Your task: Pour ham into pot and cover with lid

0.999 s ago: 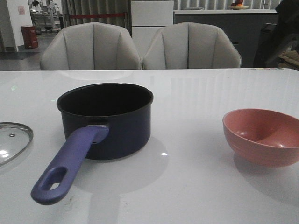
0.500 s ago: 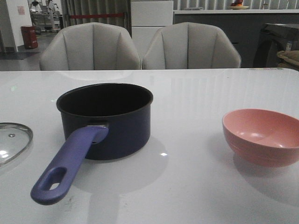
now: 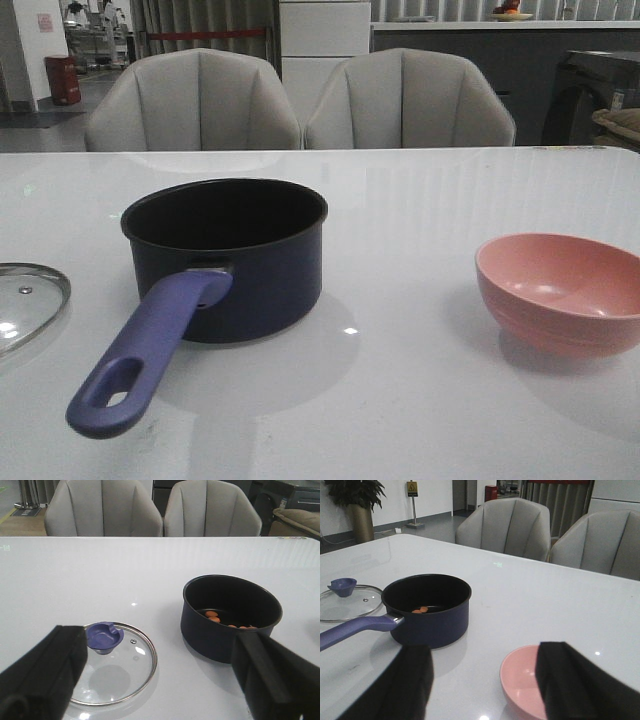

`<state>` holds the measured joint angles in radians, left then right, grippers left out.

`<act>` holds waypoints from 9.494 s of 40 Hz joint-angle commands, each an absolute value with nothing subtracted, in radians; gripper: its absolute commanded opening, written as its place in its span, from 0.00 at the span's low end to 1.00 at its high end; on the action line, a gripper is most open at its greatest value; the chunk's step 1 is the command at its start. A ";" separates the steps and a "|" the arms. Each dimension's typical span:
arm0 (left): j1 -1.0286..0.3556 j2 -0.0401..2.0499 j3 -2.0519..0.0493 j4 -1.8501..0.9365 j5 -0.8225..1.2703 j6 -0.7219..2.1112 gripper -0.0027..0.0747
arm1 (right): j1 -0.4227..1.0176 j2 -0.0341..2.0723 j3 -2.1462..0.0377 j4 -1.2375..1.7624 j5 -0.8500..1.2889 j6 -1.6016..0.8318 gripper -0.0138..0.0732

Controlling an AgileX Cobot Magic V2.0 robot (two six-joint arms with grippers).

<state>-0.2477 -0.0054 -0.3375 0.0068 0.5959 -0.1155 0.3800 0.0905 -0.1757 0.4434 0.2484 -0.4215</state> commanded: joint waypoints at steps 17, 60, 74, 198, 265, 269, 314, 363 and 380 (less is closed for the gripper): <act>-0.247 0.143 -0.474 0.023 0.526 -0.118 0.85 | 0.382 0.100 -0.200 0.455 0.212 -0.429 0.36; -0.142 1.130 -0.990 0.019 0.802 -0.117 0.85 | 0.382 0.100 -0.200 0.456 0.215 -0.429 0.36; -0.131 1.356 -1.125 0.032 0.868 -0.078 0.85 | 0.382 0.100 -0.200 0.456 0.216 -0.429 0.36; -0.034 1.829 -1.538 -0.021 1.118 0.013 0.18 | 0.382 0.100 -0.200 0.456 0.216 -0.429 0.36; -0.467 1.855 -1.808 -0.073 1.245 0.111 0.18 | 0.386 0.100 -0.200 0.456 0.216 -0.429 0.36; -0.475 1.855 -1.808 -0.073 1.232 0.112 0.18 | 0.386 0.100 -0.200 0.456 0.216 -0.429 0.36; -0.494 1.974 -1.923 -0.073 1.286 0.112 0.37 | 0.386 0.100 -0.200 0.456 0.216 -0.429 0.36; -0.494 1.968 -1.923 -0.120 1.286 0.112 0.81 | 0.386 0.100 -0.200 0.456 0.216 -0.429 0.36; -0.482 1.874 -1.952 -0.117 1.286 0.112 0.80 | 0.386 0.100 -0.200 0.456 0.216 -0.429 0.36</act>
